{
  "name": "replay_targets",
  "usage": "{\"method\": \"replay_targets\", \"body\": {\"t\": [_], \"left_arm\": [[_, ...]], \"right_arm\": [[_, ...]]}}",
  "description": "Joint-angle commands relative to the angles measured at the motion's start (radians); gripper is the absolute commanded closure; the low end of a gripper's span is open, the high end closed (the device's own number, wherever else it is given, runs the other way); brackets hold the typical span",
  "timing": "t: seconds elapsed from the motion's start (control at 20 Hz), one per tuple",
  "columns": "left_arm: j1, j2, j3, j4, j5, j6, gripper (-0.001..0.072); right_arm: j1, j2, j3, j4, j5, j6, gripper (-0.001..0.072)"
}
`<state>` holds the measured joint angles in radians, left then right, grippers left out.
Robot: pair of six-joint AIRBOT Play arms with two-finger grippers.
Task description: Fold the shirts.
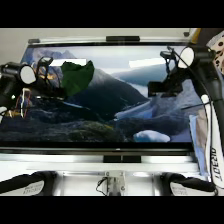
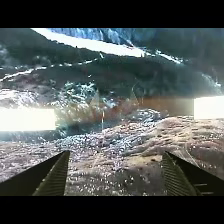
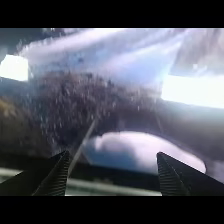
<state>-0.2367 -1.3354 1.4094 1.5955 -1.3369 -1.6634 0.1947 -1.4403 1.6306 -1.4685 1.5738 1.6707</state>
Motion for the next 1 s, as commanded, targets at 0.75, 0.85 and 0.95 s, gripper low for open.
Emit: {"method": "replay_targets", "body": {"t": [0.75, 0.85, 0.95], "left_arm": [[0.235, -0.589, 0.345, -0.18, 0.293, -0.104, -0.0004], [0.231, -0.639, 0.346, -0.235, 0.354, -0.103, 0.0003], [0.228, -0.655, 0.346, -0.251, 0.369, -0.101, 0.0493]], "right_arm": [[0.002, -0.037, 0.0, 0.076, -0.123, -0.007, 0.0051], [0.002, -0.037, 0.0, 0.076, -0.111, -0.007, 0.0051], [0.002, -0.037, 0.0, 0.076, -0.106, -0.007, 0.0051]]}}
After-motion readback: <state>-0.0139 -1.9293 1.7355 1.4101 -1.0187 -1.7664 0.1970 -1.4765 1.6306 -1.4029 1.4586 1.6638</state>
